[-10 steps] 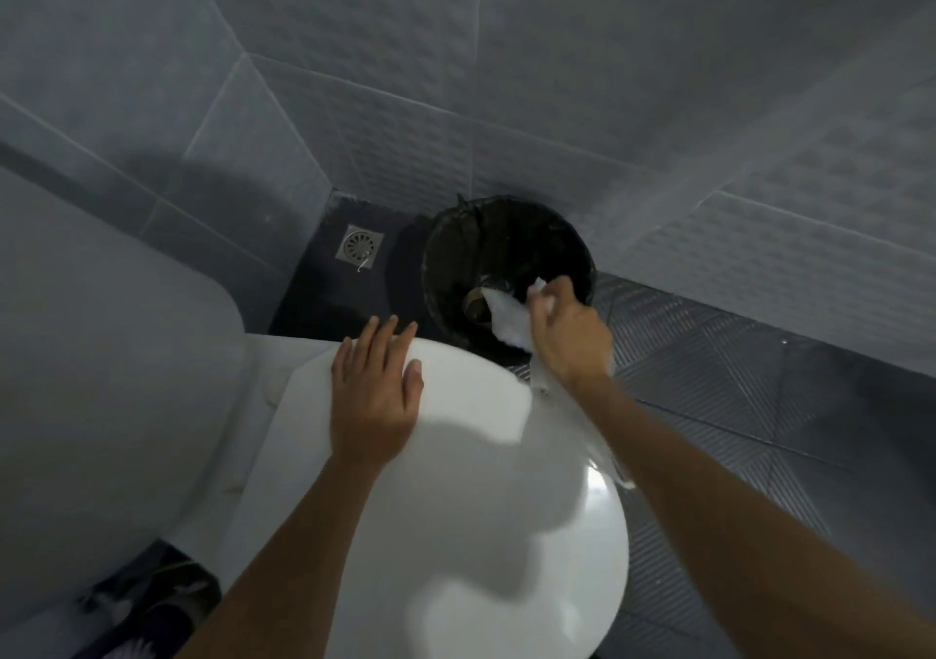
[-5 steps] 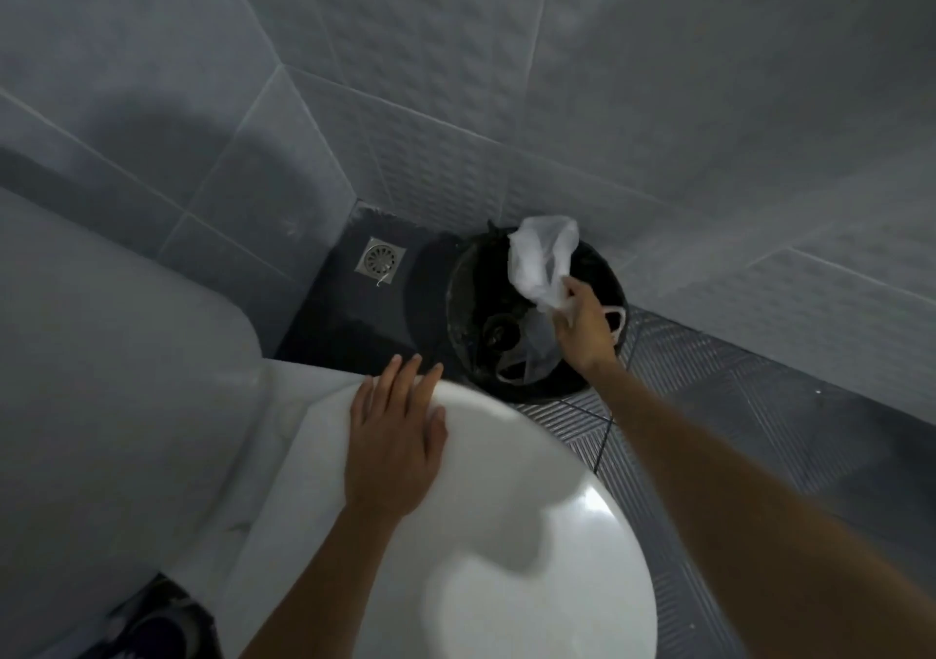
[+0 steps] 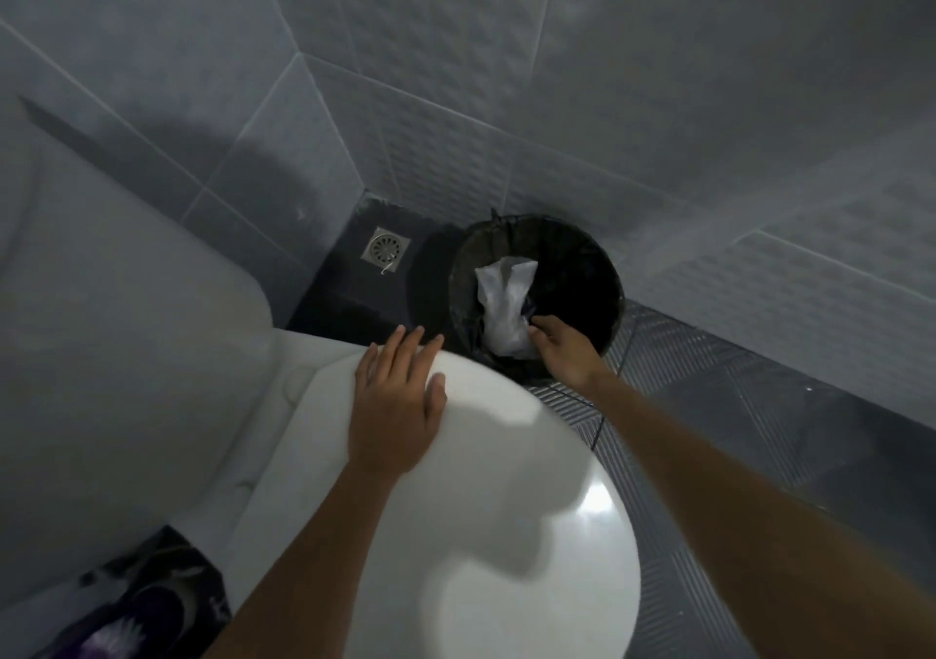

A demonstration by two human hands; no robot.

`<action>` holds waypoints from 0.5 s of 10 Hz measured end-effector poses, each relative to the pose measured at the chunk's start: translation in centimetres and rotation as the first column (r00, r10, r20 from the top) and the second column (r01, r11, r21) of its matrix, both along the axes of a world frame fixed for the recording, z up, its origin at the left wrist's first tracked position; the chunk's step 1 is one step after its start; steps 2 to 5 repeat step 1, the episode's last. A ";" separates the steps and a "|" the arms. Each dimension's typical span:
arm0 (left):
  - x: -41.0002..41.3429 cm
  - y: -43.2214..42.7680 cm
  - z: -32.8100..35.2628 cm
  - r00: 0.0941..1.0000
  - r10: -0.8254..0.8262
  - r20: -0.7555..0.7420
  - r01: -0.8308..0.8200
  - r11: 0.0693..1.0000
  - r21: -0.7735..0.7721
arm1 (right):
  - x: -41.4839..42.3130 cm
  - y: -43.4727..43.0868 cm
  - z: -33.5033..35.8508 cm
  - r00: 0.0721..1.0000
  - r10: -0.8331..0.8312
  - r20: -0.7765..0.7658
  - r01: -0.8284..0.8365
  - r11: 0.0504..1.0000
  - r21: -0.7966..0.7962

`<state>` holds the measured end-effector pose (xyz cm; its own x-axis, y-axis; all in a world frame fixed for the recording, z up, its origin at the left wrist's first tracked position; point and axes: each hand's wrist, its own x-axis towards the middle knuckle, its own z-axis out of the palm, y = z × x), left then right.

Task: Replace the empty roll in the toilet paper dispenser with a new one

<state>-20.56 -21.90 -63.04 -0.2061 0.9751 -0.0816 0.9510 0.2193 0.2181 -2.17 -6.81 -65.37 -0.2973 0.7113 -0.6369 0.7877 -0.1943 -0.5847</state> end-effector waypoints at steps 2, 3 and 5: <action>0.0 -0.2 -0.3 1.000 -0.005 -0.019 0.006 0.998 0.058 | 0.1 -1.5 1.2 0.999 0.010 -0.032 -0.008 0.997 0.074; 0.0 -0.2 -0.3 1.000 -0.005 -0.019 0.006 0.998 0.058 | 0.1 -1.5 1.2 0.999 0.010 -0.032 -0.008 0.997 0.074; 0.0 -0.2 -0.3 1.000 -0.005 -0.019 0.006 0.998 0.058 | 0.1 -1.5 1.2 0.999 0.010 -0.032 -0.008 0.997 0.074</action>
